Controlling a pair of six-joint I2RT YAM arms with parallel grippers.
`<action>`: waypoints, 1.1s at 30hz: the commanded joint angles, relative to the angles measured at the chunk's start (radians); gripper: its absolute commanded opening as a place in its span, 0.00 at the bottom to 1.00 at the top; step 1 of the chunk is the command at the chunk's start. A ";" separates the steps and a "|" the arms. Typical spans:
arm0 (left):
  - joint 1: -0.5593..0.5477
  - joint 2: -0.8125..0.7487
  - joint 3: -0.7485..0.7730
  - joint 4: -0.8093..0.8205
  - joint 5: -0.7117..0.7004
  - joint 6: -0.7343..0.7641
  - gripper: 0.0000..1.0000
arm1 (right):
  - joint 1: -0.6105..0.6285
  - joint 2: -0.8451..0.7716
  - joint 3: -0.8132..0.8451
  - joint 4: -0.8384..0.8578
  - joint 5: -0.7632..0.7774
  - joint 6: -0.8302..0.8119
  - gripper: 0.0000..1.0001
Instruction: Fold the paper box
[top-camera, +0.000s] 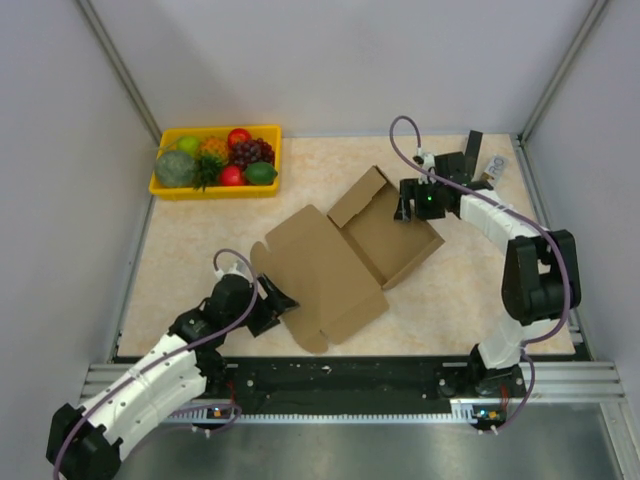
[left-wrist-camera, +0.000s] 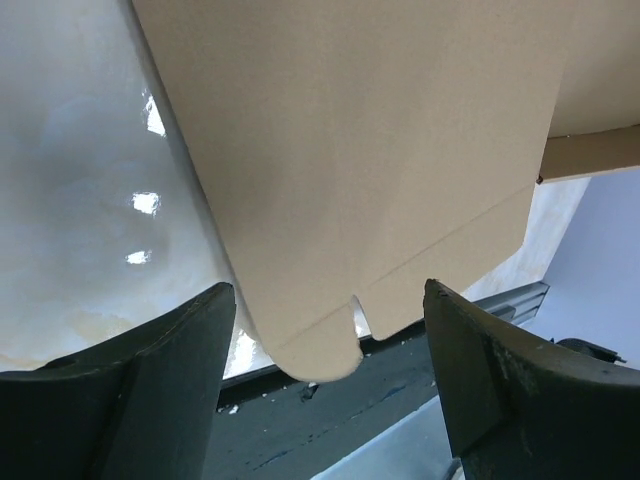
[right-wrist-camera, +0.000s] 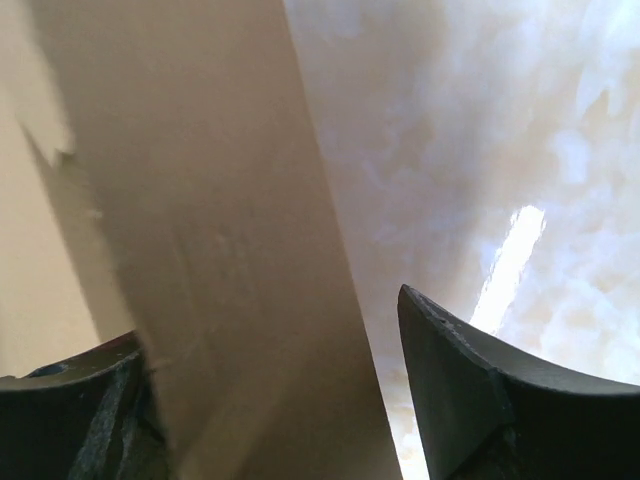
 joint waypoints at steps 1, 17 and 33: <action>-0.006 -0.038 0.068 -0.056 -0.043 0.099 0.81 | -0.007 0.016 -0.034 -0.018 0.054 -0.003 0.75; -0.006 0.036 0.234 0.262 0.031 0.455 0.68 | -0.004 -0.137 -0.058 0.024 -0.134 0.008 0.63; 0.148 0.775 0.650 0.695 0.098 0.832 0.63 | 0.179 -0.216 0.099 -0.090 -0.011 -0.090 0.55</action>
